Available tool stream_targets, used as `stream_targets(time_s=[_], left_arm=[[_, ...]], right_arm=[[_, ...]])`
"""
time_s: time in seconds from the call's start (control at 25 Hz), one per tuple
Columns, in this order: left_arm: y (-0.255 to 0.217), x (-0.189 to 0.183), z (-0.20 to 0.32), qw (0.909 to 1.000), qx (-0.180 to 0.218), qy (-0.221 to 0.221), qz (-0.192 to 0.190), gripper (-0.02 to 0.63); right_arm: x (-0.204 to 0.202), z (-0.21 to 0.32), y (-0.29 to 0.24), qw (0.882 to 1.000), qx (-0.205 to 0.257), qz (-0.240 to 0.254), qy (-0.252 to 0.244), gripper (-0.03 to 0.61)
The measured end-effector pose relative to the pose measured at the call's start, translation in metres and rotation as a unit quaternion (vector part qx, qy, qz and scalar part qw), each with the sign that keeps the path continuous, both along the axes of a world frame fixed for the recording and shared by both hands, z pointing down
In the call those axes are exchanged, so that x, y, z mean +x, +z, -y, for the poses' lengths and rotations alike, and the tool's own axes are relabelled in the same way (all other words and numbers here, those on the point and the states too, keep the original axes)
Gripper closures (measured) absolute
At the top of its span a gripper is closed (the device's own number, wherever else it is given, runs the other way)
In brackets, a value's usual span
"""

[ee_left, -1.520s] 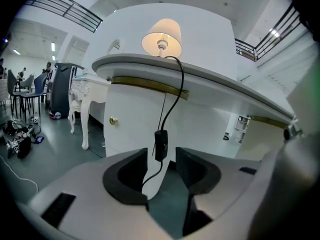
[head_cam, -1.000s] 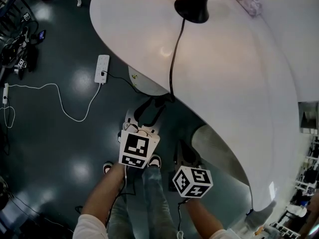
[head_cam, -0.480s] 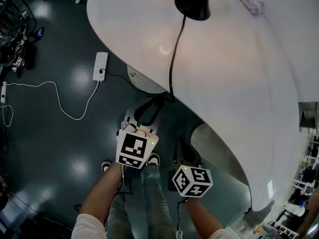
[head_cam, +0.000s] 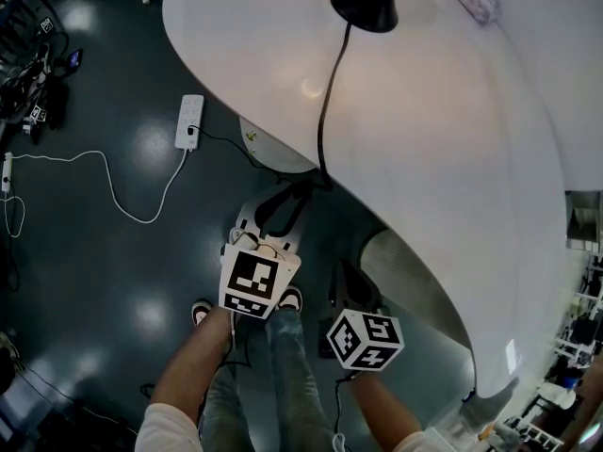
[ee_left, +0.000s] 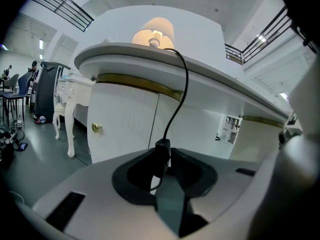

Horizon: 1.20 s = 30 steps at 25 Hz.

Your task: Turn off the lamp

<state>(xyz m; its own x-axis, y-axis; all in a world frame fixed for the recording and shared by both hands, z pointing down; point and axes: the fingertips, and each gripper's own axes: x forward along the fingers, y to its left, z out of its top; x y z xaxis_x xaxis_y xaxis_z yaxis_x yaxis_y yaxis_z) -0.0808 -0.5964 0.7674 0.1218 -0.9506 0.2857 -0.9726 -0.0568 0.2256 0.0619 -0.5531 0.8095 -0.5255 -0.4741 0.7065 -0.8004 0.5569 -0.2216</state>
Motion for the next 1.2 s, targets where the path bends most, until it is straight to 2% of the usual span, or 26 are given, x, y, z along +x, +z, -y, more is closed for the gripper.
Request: stream_targets(time_s=[0.28, 1.2], left_arm=[[-0.0032, 0.0018, -0.0035, 1.0, 0.003, -0.005, -0.002, 0.54], [-0.0045, 0.0036, -0.0098, 0.9999, 0.004, -0.016, -0.003, 0.54]], right_arm=[[0.003, -0.0021, -0.0002, 1.0, -0.001, 0.0, 0.0, 0.58], [0.0061, -0.0035, -0.002, 1.0, -0.001, 0.002, -0.003, 0.58]])
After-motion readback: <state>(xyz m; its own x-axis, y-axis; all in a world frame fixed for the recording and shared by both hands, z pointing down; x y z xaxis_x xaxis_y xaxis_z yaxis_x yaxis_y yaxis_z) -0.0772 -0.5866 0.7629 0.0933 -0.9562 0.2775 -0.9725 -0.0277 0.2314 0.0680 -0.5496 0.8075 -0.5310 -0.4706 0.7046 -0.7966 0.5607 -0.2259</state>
